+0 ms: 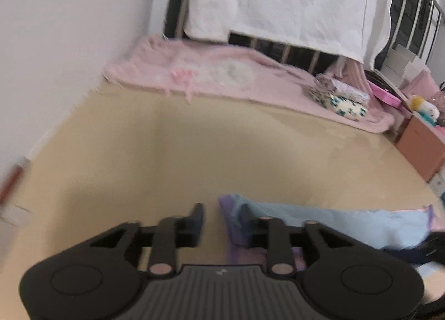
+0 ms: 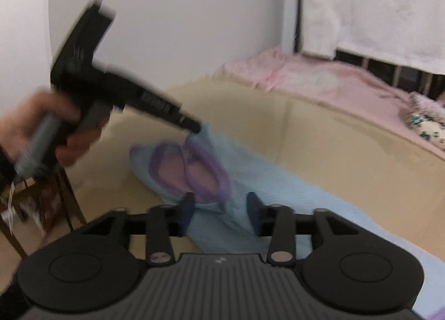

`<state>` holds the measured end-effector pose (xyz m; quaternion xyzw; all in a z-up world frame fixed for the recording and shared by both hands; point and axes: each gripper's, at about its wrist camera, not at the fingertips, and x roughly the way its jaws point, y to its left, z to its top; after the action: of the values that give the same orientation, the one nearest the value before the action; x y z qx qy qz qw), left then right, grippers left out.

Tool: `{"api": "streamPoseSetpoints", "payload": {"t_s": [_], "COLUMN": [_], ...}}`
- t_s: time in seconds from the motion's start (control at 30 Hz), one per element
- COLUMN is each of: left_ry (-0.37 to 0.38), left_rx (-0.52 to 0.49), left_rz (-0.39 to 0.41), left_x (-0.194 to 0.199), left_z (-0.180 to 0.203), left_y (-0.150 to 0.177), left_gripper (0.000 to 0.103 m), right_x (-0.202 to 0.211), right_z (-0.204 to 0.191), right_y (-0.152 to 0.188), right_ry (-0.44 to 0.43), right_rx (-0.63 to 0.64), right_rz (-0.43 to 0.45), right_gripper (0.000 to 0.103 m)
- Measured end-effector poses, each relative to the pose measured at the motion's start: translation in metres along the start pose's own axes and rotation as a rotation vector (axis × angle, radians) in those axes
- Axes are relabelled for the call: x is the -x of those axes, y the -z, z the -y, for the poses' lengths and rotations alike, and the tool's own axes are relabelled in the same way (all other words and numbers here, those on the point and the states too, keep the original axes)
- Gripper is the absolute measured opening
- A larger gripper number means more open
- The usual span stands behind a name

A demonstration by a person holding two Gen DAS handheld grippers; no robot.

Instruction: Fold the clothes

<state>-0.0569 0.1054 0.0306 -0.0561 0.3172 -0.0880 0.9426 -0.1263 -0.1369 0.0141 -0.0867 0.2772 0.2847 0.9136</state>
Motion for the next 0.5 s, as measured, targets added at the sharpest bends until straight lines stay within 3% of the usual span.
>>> {"api": "streamPoseSetpoints", "payload": {"t_s": [0.13, 0.17, 0.27, 0.37, 0.5], "left_ry": [-0.017, 0.011, 0.091, 0.056, 0.067], "left_rx": [-0.078, -0.092, -0.148, -0.203, -0.155], "left_rz": [0.128, 0.130, 0.080, 0.021, 0.000], "left_x": [0.029, 0.027, 0.004, -0.016, -0.025], "left_z": [0.031, 0.043, 0.080, 0.101, 0.093], "left_y": [0.002, 0.004, 0.012, 0.025, 0.035], "left_gripper": [0.040, 0.042, 0.042, 0.041, 0.046], "right_x": [0.033, 0.042, 0.059, 0.065, 0.094], "right_z": [0.056, 0.070, 0.102, 0.120, 0.148], "right_y": [0.014, 0.018, 0.032, 0.053, 0.075], "right_ry": [0.186, 0.232, 0.351, 0.440, 0.541], "right_rx": [-0.169, -0.211, -0.303, -0.347, -0.447], "right_rz": [0.031, 0.038, 0.037, 0.005, 0.055], "right_gripper": [0.042, 0.042, 0.034, 0.034, 0.034]}}
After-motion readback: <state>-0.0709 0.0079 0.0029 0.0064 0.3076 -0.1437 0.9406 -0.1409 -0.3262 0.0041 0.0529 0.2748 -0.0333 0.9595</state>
